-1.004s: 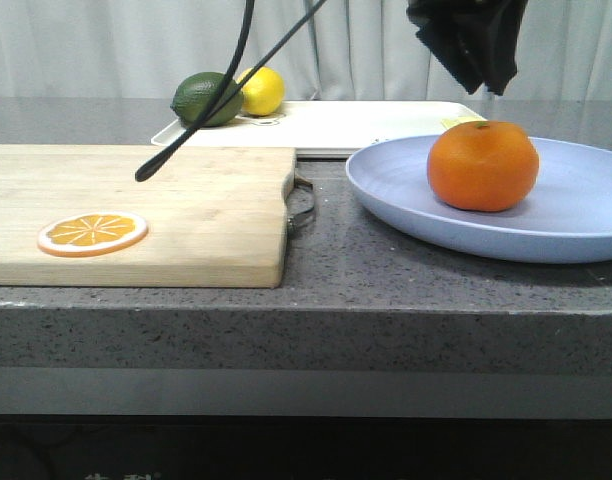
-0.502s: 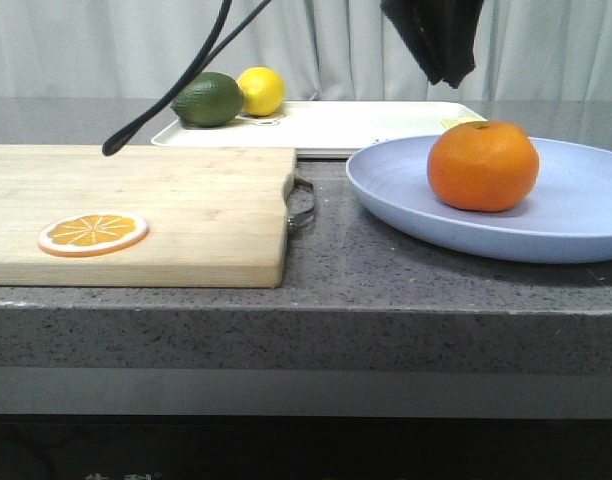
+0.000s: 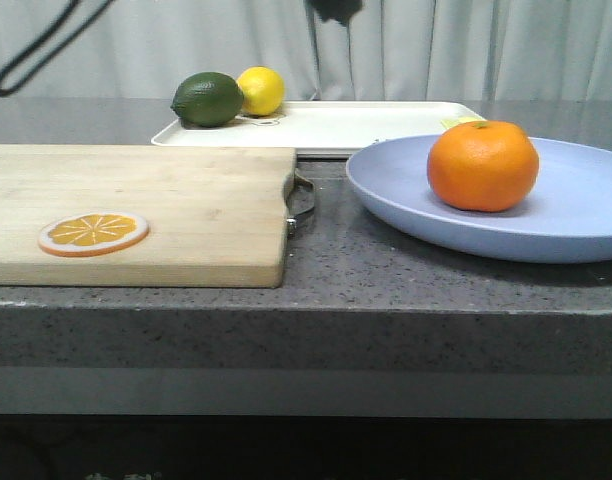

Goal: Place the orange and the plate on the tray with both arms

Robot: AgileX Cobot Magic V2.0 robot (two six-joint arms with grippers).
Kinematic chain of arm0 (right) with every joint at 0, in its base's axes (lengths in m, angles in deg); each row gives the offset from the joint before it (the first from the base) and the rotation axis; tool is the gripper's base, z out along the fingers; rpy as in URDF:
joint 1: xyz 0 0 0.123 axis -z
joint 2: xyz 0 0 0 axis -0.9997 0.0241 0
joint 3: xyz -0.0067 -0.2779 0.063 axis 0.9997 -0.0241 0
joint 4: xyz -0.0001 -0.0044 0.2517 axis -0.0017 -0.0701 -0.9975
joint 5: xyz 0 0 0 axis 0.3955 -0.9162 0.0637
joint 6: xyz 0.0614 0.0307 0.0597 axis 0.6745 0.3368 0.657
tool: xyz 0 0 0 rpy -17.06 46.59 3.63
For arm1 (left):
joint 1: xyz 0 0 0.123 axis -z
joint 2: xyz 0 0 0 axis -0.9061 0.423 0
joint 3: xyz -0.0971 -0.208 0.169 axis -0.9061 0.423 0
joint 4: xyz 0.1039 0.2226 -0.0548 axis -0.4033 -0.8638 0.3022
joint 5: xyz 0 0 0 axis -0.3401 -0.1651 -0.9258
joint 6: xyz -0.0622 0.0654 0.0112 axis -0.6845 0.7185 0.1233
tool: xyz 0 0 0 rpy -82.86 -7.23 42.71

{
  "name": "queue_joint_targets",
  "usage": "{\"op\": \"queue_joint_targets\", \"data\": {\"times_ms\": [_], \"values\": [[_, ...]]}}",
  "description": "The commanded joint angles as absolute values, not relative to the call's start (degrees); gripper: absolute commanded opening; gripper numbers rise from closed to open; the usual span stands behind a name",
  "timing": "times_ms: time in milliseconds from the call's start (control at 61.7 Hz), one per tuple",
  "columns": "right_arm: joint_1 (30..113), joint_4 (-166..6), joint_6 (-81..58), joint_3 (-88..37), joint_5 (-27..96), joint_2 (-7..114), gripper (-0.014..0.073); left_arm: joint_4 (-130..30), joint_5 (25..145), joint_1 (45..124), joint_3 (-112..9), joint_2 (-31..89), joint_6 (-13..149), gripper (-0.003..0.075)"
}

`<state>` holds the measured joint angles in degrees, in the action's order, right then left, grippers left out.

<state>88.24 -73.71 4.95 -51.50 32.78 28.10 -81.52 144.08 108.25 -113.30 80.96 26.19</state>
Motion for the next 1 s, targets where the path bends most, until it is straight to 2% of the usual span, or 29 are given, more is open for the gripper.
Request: {"op": "queue_joint_targets", "data": {"times_ms": [0, 308, 583, 988], "values": [[88.4, -73.8, 4.7, -49.3, 37.1, 28.4, 0.0603, -82.1, 145.4, 104.9, -112.0, 74.7, 25.6, -0.0017], [88.4, -73.8, 4.7, -49.3, 37.1, 28.4, 0.0603, -82.0, 141.7, 90.9, -95.3, 62.3, 25.6, -0.0017], [88.4, -73.8, 4.7, -49.3, 37.1, 28.4, 0.0603, -79.1, 130.2, 80.3, -71.7, 47.3, 25.6, -0.0017], [88.4, -73.8, 4.7, -49.3, 37.1, 28.4, 0.0603, -79.1, 116.7, 71.6, -41.6, 18.3, 25.6, -0.0017]]}}
